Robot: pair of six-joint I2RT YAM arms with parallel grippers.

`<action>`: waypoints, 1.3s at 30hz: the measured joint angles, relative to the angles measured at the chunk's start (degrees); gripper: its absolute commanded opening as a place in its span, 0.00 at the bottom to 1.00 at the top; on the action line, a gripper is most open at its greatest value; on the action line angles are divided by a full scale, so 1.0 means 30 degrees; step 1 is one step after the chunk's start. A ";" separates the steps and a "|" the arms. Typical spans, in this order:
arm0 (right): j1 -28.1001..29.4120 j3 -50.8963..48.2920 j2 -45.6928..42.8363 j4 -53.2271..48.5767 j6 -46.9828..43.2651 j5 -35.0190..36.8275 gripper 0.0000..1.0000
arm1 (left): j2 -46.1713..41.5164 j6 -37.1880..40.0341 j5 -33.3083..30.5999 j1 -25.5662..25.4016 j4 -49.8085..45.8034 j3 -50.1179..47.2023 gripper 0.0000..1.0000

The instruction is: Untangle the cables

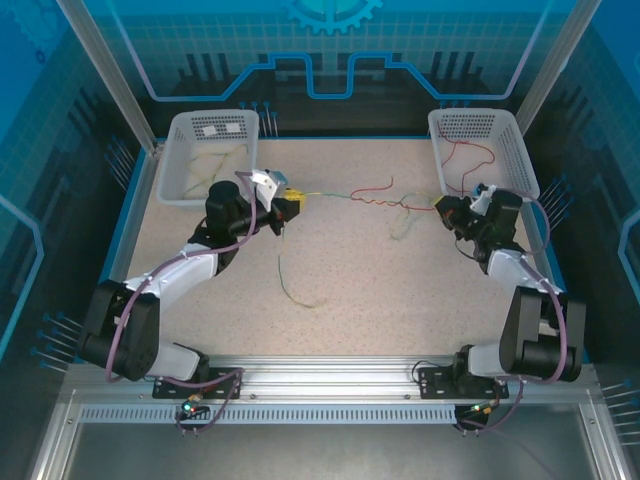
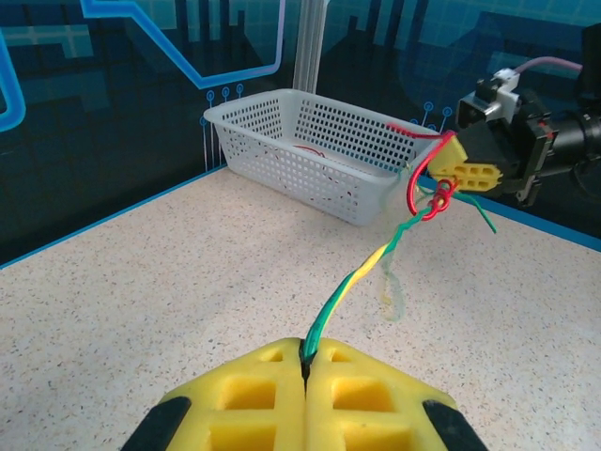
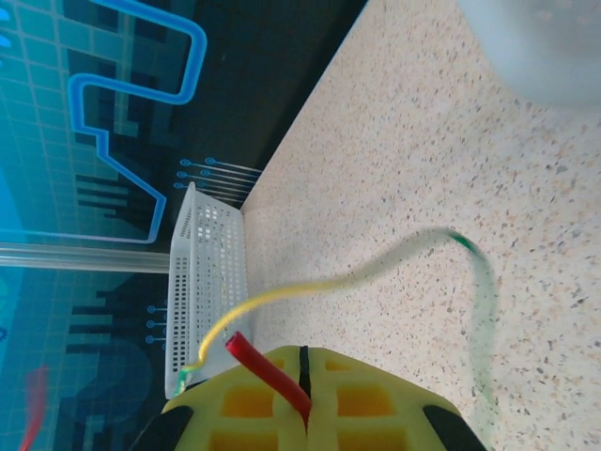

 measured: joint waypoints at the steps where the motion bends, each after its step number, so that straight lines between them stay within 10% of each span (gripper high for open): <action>1: -0.0204 0.0000 -0.0510 -0.0503 -0.0233 0.0080 0.00 | -0.0007 0.0000 -0.0058 0.0015 0.0015 -0.0044 0.00; 20: -0.9493 -0.1049 -0.5268 -0.8225 -0.3271 0.3774 0.00 | -0.0699 -0.2601 -0.3089 0.3949 0.2025 -0.2127 0.00; 29: -0.9967 -0.0780 -0.5195 -0.8772 -0.3599 0.4867 0.00 | -0.0969 -0.3279 -0.4452 0.4306 0.2361 -0.2127 0.00; 39: -0.8582 -0.0182 -0.5887 -0.5923 -0.1406 0.0525 0.00 | -0.1931 -0.4561 -0.2696 0.3388 0.2004 -0.2120 0.00</action>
